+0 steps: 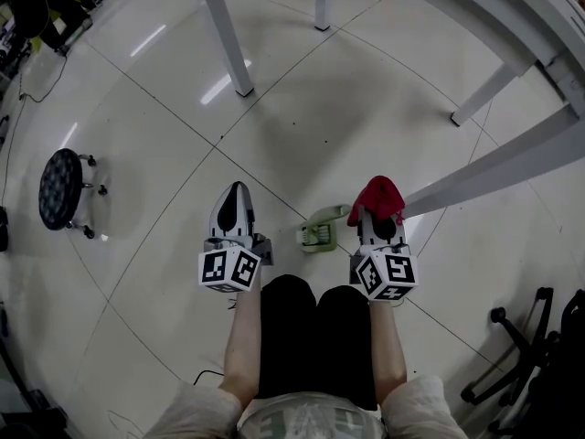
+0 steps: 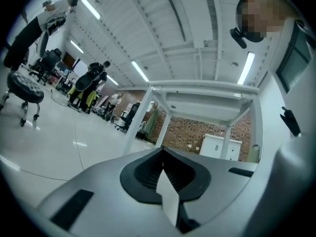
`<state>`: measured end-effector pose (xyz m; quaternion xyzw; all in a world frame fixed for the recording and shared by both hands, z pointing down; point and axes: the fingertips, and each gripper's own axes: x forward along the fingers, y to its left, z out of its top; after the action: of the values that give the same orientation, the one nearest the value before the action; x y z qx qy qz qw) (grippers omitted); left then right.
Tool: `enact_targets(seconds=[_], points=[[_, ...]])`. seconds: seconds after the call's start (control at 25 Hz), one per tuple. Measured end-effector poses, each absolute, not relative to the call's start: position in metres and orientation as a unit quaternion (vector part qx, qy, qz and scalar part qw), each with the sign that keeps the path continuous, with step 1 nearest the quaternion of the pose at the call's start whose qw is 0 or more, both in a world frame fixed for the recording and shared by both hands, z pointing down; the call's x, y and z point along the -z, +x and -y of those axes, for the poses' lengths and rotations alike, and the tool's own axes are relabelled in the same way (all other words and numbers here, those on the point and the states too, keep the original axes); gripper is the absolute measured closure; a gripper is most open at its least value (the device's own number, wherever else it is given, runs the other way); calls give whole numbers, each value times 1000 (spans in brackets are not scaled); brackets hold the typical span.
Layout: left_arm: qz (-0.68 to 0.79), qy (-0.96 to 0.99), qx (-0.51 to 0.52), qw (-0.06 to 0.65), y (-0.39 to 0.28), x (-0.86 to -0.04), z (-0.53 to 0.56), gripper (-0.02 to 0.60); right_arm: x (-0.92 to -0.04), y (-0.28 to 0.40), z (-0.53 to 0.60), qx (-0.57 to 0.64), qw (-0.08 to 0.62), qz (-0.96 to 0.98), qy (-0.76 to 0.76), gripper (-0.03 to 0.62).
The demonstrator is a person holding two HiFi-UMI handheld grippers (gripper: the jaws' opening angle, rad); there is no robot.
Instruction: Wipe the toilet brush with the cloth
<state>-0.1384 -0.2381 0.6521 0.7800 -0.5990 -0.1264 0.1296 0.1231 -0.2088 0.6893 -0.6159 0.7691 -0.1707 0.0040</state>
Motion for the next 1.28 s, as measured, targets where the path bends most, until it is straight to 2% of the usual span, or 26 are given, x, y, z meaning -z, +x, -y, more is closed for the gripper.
enact_targets(seconds=[0.12,0.28,0.64,0.76,0.88,1.04,1.28], points=[[595,780,138,135,-139,-603,247,577,-644,127,217,155,-1,-759,-633,562],[585,795,121,105,-136,-464,240,577,-528,129,213,145,-14,-743,-653,563],[582,797,129,95,-150,-93,184,577,-136,116,156,98,-34,-744,-660,562],[559,813,138,86,-152,-1,149,577,-34,112,118,88,-13,-737,-670,563],[540,819,178,78,-159,38,117,577,9,109,86,76,19,-742,-665,563],[543,809,213,73,-173,55,62,577,19,89,23,67,19,-758,-649,563],[538,812,221,44,-162,62,-94,577,8,79,-131,68,19,-777,-625,563]])
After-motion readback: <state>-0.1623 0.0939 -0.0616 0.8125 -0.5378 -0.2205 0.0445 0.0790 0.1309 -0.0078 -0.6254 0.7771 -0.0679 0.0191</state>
